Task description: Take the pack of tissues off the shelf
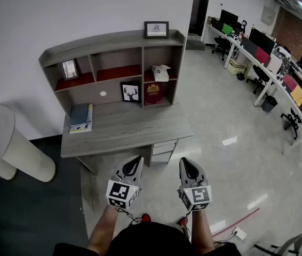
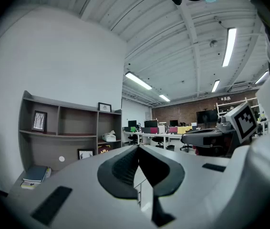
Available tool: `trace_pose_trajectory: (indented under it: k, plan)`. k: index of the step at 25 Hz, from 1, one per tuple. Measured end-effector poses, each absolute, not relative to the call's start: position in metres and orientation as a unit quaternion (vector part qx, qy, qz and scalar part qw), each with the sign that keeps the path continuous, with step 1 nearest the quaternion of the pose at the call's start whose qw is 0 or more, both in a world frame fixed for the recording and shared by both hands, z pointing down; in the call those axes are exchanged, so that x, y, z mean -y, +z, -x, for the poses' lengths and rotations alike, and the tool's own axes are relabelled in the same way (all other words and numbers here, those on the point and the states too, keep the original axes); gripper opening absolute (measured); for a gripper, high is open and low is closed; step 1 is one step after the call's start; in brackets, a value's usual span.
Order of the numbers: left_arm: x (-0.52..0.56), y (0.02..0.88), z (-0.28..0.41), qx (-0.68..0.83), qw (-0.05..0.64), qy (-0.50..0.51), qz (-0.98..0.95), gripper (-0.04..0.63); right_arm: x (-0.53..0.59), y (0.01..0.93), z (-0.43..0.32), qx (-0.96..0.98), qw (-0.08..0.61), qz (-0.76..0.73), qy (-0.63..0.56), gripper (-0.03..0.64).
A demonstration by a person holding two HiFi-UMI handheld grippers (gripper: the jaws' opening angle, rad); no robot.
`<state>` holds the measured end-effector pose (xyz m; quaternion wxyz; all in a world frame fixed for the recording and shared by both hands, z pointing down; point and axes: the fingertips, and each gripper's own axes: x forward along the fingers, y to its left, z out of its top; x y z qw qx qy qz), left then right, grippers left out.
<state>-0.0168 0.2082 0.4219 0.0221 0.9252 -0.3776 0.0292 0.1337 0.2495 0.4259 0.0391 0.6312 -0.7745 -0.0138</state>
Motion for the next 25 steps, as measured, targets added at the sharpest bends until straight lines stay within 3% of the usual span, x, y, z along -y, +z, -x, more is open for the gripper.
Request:
trace_pose_trajectory:
  k: [25]
  plan:
    - [-0.151, 0.432, 0.028, 0.403, 0.030, 0.033, -0.914, 0.008, -0.184, 0.440, -0.118, 0.793, 0.041, -0.608, 0.001, 0.028]
